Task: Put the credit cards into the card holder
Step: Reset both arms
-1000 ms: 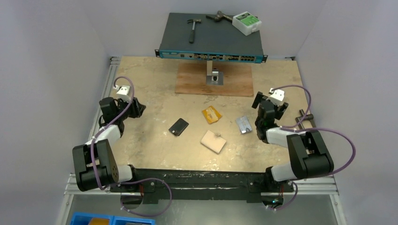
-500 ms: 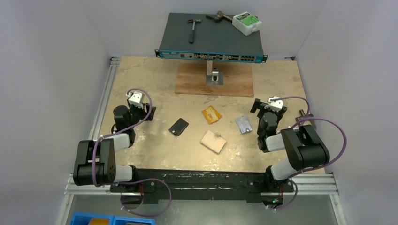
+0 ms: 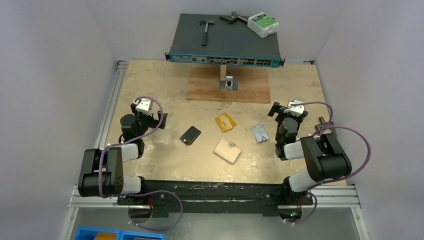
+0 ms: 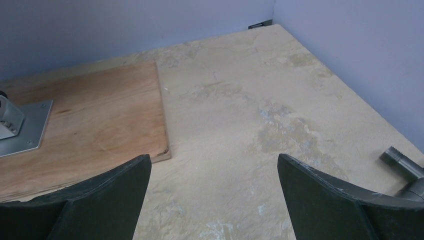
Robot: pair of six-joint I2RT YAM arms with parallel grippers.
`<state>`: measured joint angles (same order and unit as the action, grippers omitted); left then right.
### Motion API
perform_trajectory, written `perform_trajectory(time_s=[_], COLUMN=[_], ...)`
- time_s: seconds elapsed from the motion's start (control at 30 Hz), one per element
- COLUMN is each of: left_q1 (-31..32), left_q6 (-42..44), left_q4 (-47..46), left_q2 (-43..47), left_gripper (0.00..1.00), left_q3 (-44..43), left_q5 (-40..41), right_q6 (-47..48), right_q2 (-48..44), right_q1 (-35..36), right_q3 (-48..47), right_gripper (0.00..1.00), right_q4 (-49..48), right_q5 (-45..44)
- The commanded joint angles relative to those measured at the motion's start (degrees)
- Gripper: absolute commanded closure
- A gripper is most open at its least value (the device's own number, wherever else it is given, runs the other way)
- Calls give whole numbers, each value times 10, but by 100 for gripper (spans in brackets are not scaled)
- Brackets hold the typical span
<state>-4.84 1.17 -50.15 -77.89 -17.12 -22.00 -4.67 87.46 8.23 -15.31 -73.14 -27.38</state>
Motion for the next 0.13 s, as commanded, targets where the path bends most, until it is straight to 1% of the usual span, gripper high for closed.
perform_trajectory(time_s=[0.0, 0.1], left_q1=[-2, -2], left_q6=[8, 8], left_q4=[-30, -40], left_q2=[3, 1], left_gripper=[0, 0], left_q3=[-6, -3], left_q5=[2, 2], right_q6=[6, 6], right_q2=[-6, -6], right_q1=[-2, -2], right_q3=[-6, -6], right_gripper=[1, 1], right_q4=[-39, -39], right_q5=[6, 6])
